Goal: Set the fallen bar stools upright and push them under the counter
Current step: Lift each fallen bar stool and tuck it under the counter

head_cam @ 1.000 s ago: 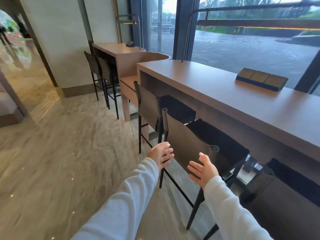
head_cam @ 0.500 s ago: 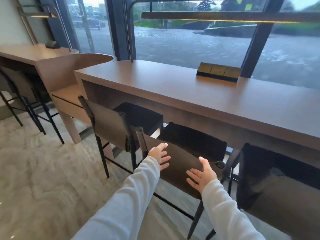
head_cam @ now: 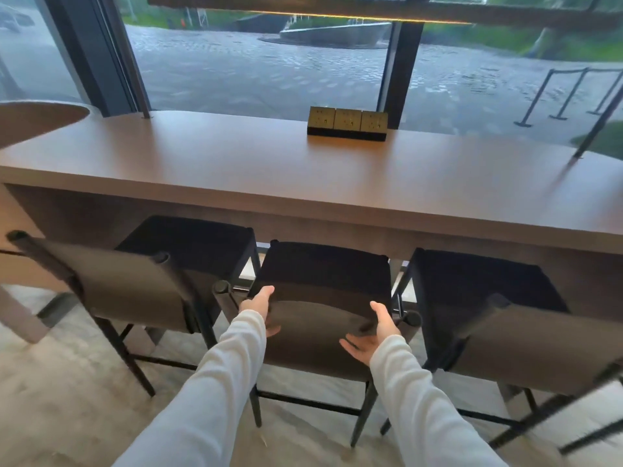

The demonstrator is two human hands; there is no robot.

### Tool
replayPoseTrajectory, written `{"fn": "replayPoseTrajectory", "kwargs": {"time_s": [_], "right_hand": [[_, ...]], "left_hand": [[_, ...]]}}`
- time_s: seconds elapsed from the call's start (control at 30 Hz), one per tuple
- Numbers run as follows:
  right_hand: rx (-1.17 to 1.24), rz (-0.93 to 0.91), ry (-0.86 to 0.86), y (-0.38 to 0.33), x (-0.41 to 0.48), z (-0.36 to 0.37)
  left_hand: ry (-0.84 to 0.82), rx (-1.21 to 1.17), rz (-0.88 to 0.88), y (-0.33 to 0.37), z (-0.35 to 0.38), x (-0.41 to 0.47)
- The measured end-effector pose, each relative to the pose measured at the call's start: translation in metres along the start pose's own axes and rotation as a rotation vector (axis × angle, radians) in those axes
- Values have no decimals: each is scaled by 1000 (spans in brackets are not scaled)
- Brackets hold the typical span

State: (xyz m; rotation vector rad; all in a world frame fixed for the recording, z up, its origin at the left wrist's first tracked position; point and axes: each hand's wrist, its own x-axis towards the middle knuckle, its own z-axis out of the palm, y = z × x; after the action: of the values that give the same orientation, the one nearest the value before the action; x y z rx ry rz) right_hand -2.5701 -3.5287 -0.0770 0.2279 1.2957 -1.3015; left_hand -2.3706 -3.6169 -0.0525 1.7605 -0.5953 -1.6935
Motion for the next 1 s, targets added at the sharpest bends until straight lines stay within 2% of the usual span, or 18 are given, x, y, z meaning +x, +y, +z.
{"fn": "replayPoseTrajectory", "kwargs": {"time_s": [0.13,0.23,0.3,0.47,0.77,0.9,1.0], "right_hand": [[45,4,36,-4,12,-3],[-36,-70,109,-6,21,-4],[-25,-106,133,-7,25,0],[33,-149,98,0,36,17],[-115,-132,122,-8,46,37],[-127,-159,164,-36,50,27],[-153,-183,169,-52,53,14]], "left_hand": [[59,2,-47,2,11,9],[94,50,9,2,21,15],[81,-1,32,5,22,21],[84,-70,76,22,12,39],[25,-231,113,36,10,50],[-48,-275,121,29,29,46],[-44,-271,109,19,48,45]]}}
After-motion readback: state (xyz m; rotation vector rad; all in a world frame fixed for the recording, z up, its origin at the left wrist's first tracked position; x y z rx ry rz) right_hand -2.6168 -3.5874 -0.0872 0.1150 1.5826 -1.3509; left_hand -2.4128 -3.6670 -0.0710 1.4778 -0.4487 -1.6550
